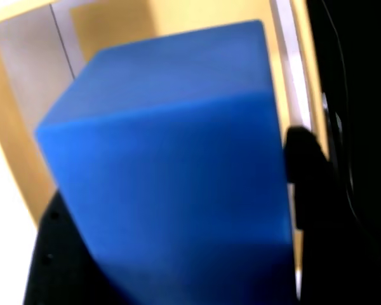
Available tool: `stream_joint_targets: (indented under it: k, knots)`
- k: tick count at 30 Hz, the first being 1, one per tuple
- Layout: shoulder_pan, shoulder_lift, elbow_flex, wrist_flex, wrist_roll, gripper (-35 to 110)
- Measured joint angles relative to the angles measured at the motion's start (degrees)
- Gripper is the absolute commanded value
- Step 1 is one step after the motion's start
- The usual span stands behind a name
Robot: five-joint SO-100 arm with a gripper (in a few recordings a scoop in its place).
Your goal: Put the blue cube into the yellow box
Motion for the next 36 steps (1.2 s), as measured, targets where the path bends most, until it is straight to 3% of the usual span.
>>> stream_joint_targets:
  k: [13, 36]
  knots:
    - [-0.2, -2.3, 3.5, -9.8, 0.5, 14]
    - [-4.4, -1.9, 8.8, -10.8, 1.6, 15]
